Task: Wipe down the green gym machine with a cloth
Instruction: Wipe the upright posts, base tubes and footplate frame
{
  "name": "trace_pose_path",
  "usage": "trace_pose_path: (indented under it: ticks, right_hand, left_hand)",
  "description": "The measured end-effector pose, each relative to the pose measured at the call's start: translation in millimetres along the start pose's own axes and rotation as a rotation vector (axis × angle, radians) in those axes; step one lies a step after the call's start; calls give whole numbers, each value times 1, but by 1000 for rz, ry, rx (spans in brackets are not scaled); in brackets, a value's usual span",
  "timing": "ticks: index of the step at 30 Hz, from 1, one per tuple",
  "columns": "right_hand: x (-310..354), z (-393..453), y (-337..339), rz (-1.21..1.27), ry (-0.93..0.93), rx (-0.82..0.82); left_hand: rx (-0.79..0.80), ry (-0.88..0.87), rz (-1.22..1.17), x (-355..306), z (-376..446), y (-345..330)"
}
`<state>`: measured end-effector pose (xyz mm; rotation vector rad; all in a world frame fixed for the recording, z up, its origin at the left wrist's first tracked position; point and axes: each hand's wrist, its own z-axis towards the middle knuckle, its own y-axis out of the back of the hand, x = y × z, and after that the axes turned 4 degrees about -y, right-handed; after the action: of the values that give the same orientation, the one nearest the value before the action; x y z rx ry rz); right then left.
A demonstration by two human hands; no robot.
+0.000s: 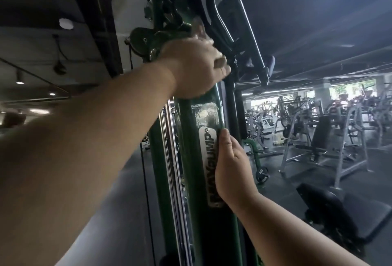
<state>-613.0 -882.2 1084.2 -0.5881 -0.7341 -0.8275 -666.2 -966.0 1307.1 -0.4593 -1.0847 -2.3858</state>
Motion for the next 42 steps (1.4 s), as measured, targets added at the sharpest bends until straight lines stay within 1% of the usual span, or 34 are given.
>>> trace_pose_path:
  ticks: [2,6,9,13,16,19,22,25,30,33,36,41,42]
  right_hand:
    - [1,-1,1,5,-6,3]
    - [-3,2,3,46,-2,-9]
    - [-11,5,1,71,37,-22]
    - [-21,9,1,69,98,-51]
    - [-16,8,1,43,79,-69]
    - [0,7,4,-30,80,-62]
    - [34,15,4,-173,183,-97]
    - [65,23,-3,-303,297,-93]
    - [107,28,-21,-673,431,-123]
    - [121,40,-29,-821,482,-125]
    - [132,52,-37,-890,500,-168]
    - [140,64,-55,-900,488,-239]
    - [141,65,-57,-889,473,-247]
  left_hand:
    - [-28,-63,97,-10,-11,-11]
    - [-53,-302,86,-27,-46,-32]
    - [-51,-431,73,-44,-84,-57]
    - [-92,-470,105,-43,-96,-77]
    - [-120,-492,109,-39,-88,-75]
    - [-155,-472,85,-30,-75,-65]
    - [-246,-429,14,-13,-56,-47]
    - [-290,-293,-112,9,-27,-25]
    - [-250,-56,-324,36,1,-3]
    - [-256,22,-472,53,9,1]
    - [-292,33,-573,70,15,1]
    - [-353,-25,-653,92,24,-7]
    - [-373,-27,-622,98,26,-10]
